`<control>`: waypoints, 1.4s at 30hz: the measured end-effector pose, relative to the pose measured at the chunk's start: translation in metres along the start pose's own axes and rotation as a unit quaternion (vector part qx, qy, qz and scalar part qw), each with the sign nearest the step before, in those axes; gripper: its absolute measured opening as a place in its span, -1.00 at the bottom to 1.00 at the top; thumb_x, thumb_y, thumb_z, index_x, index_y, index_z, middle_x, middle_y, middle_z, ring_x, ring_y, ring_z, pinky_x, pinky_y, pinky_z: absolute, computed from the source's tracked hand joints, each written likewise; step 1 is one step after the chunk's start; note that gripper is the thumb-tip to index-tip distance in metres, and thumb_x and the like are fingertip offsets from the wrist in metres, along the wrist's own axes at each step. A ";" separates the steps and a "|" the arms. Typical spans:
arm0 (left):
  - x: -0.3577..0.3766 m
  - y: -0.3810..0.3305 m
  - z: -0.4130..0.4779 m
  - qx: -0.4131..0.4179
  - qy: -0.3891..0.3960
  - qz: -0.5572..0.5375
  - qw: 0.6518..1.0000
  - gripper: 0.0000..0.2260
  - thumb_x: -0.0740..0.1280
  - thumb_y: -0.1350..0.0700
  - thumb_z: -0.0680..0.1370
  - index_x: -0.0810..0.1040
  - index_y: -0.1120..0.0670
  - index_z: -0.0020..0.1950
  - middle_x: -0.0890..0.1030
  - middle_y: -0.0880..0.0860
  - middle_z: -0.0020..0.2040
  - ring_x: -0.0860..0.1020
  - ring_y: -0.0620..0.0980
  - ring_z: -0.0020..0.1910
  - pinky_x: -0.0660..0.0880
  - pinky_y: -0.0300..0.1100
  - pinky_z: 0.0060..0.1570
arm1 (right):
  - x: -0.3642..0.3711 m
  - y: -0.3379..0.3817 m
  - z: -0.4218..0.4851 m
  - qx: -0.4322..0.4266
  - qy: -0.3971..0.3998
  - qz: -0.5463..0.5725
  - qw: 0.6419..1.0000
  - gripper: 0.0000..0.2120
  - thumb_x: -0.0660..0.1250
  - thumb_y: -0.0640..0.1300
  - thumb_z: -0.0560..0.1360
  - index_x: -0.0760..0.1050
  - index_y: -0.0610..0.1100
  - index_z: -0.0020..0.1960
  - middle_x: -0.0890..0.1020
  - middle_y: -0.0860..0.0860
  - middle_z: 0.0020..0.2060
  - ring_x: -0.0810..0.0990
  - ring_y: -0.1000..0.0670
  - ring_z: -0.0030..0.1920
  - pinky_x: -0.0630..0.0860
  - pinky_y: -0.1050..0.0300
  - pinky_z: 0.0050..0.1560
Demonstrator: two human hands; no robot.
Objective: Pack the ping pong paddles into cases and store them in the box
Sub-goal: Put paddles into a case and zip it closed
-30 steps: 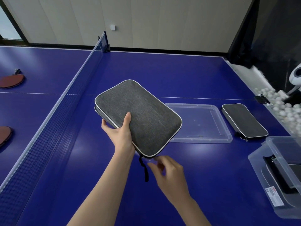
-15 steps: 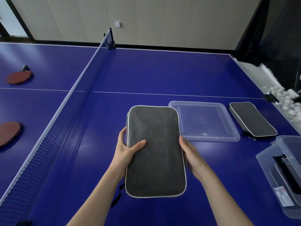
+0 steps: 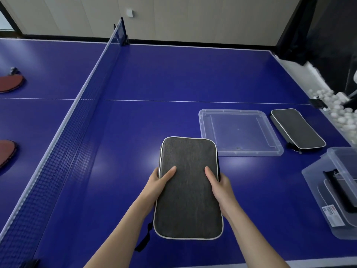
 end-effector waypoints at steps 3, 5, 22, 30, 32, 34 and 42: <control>0.005 0.003 0.009 -0.030 0.014 0.001 0.999 -0.32 0.47 -0.29 0.29 0.40 -0.02 0.30 0.65 0.02 0.09 0.66 -0.01 0.00 0.59 -0.13 -0.15 | -0.004 0.001 0.004 -0.001 -0.013 -0.010 1.000 -0.58 0.38 0.25 0.41 0.56 -0.01 0.11 0.70 0.07 -0.06 0.68 0.09 -0.09 0.57 0.25 -0.29; 0.008 0.007 0.014 -0.033 0.007 -0.001 0.999 -0.35 0.47 -0.27 0.32 0.41 0.00 0.28 0.64 0.04 0.09 0.66 0.01 -0.01 0.60 -0.13 -0.17 | -0.008 -0.001 0.006 0.003 -0.023 -0.015 1.000 -0.58 0.37 0.24 0.42 0.56 -0.03 0.12 0.70 0.06 -0.06 0.68 0.08 -0.08 0.58 0.23 -0.26; 0.123 0.004 0.009 0.035 0.046 -0.013 0.998 -0.47 0.51 -0.18 0.31 0.51 0.02 0.17 0.68 0.04 0.02 0.69 0.02 -0.07 0.63 -0.08 -0.22 | -0.128 0.022 -0.039 0.034 -0.012 0.014 0.999 -0.63 0.29 0.30 0.43 0.53 0.09 0.09 0.71 0.14 -0.09 0.69 0.15 -0.10 0.55 0.31 -0.25; 0.266 0.020 -0.042 0.070 -0.015 -0.138 0.988 -0.56 0.46 -0.16 0.41 0.48 0.01 0.18 0.67 0.03 0.05 0.67 0.04 -0.03 0.63 0.00 -0.11 | -0.274 0.011 -0.109 -0.026 -0.097 0.261 0.960 -0.42 0.26 0.22 0.39 0.52 -0.12 0.27 0.66 -0.08 0.12 0.62 -0.07 0.16 0.54 -0.03 0.16; 0.318 0.030 -0.061 0.081 -0.039 -0.166 0.982 -0.58 0.46 -0.18 0.41 0.46 -0.02 0.15 0.65 -0.02 0.04 0.66 -0.02 -0.03 0.62 -0.09 -0.19 | -0.309 0.006 -0.130 -0.056 -0.135 0.332 0.932 -0.42 0.31 0.16 0.37 0.49 -0.11 0.30 0.64 -0.10 0.16 0.61 -0.10 0.16 0.52 -0.09 0.14; 0.357 0.035 -0.075 0.097 -0.055 -0.203 0.973 -0.65 0.45 -0.18 0.42 0.45 -0.08 0.07 0.63 -0.06 0.04 0.65 -0.06 -0.02 0.59 -0.16 -0.25 | -0.323 0.005 -0.140 -0.081 -0.158 0.365 0.914 -0.40 0.38 0.14 0.32 0.45 -0.05 0.31 0.64 -0.05 0.16 0.64 -0.06 0.12 0.59 -0.02 0.04; 0.490 0.046 -0.115 0.120 0.057 -0.233 0.963 -0.50 0.52 -0.14 0.34 0.44 -0.06 0.19 0.67 -0.11 0.04 0.67 -0.10 -0.02 0.61 -0.20 -0.18 | -0.438 0.007 -0.165 -0.145 -0.216 0.400 0.879 -0.48 0.54 0.02 0.27 0.50 0.12 0.20 0.70 0.08 0.03 0.69 0.03 0.00 0.64 -0.02 -0.04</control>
Point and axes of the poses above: each hand's wrist, its own z-axis towards the middle knuckle, its own x-axis out of the palm, y = z × x, the point moved 5 cm from there along z, towards the middle knuckle
